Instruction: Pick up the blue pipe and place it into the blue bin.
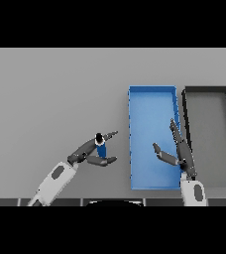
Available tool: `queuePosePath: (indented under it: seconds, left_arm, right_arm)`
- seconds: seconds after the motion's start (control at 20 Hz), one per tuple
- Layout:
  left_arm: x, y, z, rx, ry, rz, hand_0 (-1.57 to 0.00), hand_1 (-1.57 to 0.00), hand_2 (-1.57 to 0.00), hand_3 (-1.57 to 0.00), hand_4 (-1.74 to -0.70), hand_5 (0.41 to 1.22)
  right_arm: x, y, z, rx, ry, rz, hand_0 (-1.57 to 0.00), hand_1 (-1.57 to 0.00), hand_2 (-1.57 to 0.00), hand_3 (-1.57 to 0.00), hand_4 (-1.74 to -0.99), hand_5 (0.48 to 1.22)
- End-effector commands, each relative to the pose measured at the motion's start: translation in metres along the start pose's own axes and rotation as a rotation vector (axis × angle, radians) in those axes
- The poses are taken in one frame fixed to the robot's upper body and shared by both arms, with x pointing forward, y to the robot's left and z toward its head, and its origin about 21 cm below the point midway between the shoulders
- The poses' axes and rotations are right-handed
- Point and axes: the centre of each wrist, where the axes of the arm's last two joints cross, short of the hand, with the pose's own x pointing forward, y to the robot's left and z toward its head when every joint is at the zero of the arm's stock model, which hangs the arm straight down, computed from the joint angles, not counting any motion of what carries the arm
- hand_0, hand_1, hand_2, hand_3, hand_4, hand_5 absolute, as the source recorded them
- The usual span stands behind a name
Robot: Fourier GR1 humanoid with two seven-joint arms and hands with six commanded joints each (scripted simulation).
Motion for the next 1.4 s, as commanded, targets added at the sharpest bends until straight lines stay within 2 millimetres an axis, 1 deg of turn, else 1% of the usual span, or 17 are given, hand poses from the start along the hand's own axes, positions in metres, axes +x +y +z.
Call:
queuePosePath:
  seconds: [0.0,0.05,0.1,0.15,0.2,0.3,0.35,0.45,0.5,0.55,0.7,0.85,0.95,1.05,1.1,1.2,1.35]
  left_arm:
    - [-0.001,-0.004,-0.004,0.010,0.002,0.031,-0.02,-0.16,-0.29,-0.26,-1.21,0.607]
    - [-0.005,-0.007,-0.003,0.018,-0.004,0.069,-0.19,-0.35,-0.48,-0.52,-1.25,0.730]
    - [-0.007,-0.006,-0.003,0.035,-0.011,0.089,-0.44,-0.59,-0.70,-0.72,-1.35,0.828]
    - [-0.006,-0.010,-0.005,0.043,-0.017,0.088,-0.67,-0.79,-0.87,-0.88,-1.42,0.906]
    - [-0.005,-0.014,-0.007,0.053,-0.024,0.097,-0.85,-0.94,-1.01,-1.00,-1.48,0.969]
    - [-0.007,-0.017,-0.009,0.063,-0.049,0.110,-1.11,-1.17,-1.21,-1.16,-1.57,1.060]
    - [-0.008,-0.018,-0.008,0.063,-0.070,0.082,-1.20,-1.25,-1.29,-1.21,-1.60,1.092]
    - [-0.003,-0.021,-0.011,0.066,-0.073,0.053,-1.33,-1.37,-1.39,-1.31,-1.65,1.139]
    - [-0.003,-0.025,-0.011,0.067,-0.095,0.051,-1.38,-1.41,-1.42,-1.34,-1.67,1.155]
    - [-0.002,-0.024,-0.011,0.070,-0.117,0.052,-1.42,-1.44,-1.45,-1.37,-1.68,1.168]
    - [0.016,-0.028,-0.013,0.057,-0.214,0.051,-1.49,-1.50,-1.51,-1.42,-1.71,1.194]
    - [0.045,-0.027,-0.020,0.024,-0.292,0.041,-1.53,-1.54,-1.54,-1.44,-1.72,1.207]
    - [0.057,-0.027,-0.019,0.006,-0.304,0.035,-1.55,-1.55,-1.55,-1.44,-1.72,1.212]
    - [0.069,-0.027,-0.022,-0.010,-0.304,0.026,-1.55,-1.56,-1.56,-1.45,-1.72,1.215]
    - [0.071,-0.026,-0.021,-0.023,-0.295,0.022,-1.56,-1.56,-1.56,-1.45,-1.72,1.216]
    - [0.078,-0.027,-0.026,-0.039,-0.286,0.015,-1.56,-1.56,-1.56,-1.44,-1.73,1.218]
    - [0.078,-0.031,-0.022,-0.062,-0.283,0.015,-1.57,-1.57,-1.57,-1.44,-1.73,1.219]
  right_arm:
    - [0.003,0.000,-0.001,-0.003,-0.013,-0.001,0.00,0.00,0.00,0.00,-1.261,0.600]
    - [0.001,-0.001,0.000,-0.002,-0.006,0.000,0.00,0.00,0.00,0.00,-1.260,0.600]
    - [0.002,-0.001,0.000,-0.003,-0.009,0.007,0.00,0.00,0.00,0.00,-1.259,0.602]
    - [0.004,-0.001,-0.001,0.000,-0.015,0.008,0.00,0.00,0.00,0.00,-1.259,0.605]
    - [0.004,-0.001,-0.002,-0.001,-0.006,0.005,0.00,0.00,0.00,0.00,-1.261,0.609]
    - [0.003,-0.003,-0.001,0.000,-0.013,0.007,0.00,0.00,0.00,0.00,-1.259,0.614]
    - [0.000,-0.003,0.001,-0.004,-0.005,-0.001,0.00,0.00,0.00,0.00,-1.260,0.614]
    - [0.001,-0.001,-0.007,0.001,0.005,0.002,0.00,0.00,0.00,0.00,-1.255,0.616]
    - [0.000,-0.001,-0.006,0.004,-0.010,0.006,0.00,0.00,0.00,0.00,-1.252,0.619]
    - [0.001,-0.001,-0.005,0.007,-0.010,0.008,0.00,0.00,0.00,0.00,-1.250,0.622]
    - [0.003,-0.003,-0.001,0.007,-0.013,0.013,0.00,0.00,0.00,0.00,-1.248,0.627]
    - [0.002,-0.004,0.002,-0.001,-0.007,0.041,0.00,0.00,0.00,0.00,-1.228,0.629]
    - [0.003,-0.004,-0.003,0.000,-0.006,0.044,0.00,0.00,0.00,0.00,-1.219,0.634]
    - [-0.001,-0.004,-0.001,0.004,-0.011,0.039,0.00,0.00,0.00,0.00,-1.216,0.637]
    - [-0.003,-0.008,-0.002,0.003,-0.010,0.040,0.00,0.00,0.00,0.00,-1.215,0.639]
    - [-0.001,-0.005,0.000,-0.004,-0.021,0.037,0.00,0.00,0.00,0.00,-1.195,0.635]
    - [-0.001,-0.003,0.003,0.006,-0.014,0.029,0.00,0.00,0.00,0.00,-1.184,0.629]
